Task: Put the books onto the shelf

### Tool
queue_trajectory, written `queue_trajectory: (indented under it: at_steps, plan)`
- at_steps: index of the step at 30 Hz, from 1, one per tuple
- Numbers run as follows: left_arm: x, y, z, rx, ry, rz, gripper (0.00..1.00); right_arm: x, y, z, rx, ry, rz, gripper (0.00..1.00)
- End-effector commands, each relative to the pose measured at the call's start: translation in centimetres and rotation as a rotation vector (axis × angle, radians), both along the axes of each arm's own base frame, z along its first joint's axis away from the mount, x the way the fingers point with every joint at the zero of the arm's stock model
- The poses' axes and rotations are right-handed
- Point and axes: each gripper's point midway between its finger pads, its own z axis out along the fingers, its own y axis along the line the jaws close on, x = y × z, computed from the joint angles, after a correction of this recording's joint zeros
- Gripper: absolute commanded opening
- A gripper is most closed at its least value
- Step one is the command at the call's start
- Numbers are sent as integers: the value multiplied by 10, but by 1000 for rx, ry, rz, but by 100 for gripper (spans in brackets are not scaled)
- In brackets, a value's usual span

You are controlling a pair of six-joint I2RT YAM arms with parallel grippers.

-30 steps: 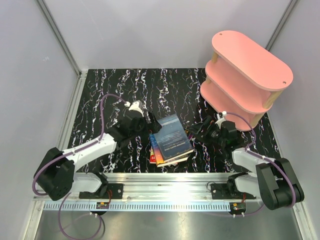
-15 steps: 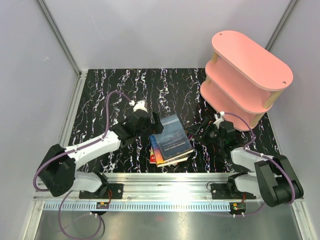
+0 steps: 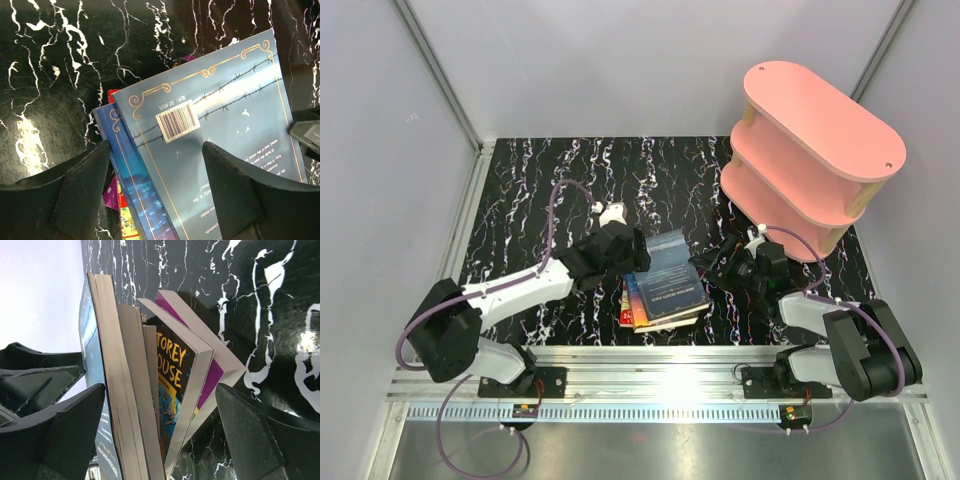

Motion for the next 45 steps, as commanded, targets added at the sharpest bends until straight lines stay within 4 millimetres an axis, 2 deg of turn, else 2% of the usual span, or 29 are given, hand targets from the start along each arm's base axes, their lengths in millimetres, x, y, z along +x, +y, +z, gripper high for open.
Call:
queue_trajectory:
  at_steps: [1, 10, 17, 24, 32, 37, 42, 45]
  plan:
    - [6, -22, 27, -49, -50, -16, 75, 7, 9, 17, 21, -81, 40, 100]
    - [1, -15, 42, 77, -82, 43, 75, 7, 9, 14, 11, -75, 48, 100]
    - [-4, -16, 23, 101, -30, 61, 75, 6, 10, 12, 12, -70, 55, 100]
    - [-6, -17, 18, 102, -24, 57, 76, 3, 9, 7, 6, -64, 52, 100]
    - [-13, -42, 10, 46, -6, -6, 76, 3, 9, 3, 8, -56, 51, 100]
    - [-24, -62, -9, 43, 40, -41, 75, 4, 9, 3, 6, -56, 50, 100]
    - [-35, -84, -10, 42, 45, -76, 75, 1, 9, 1, 6, -47, 52, 100]
    - [-40, -89, -13, 62, 51, -89, 75, 0, 7, 1, -1, -43, 48, 98]
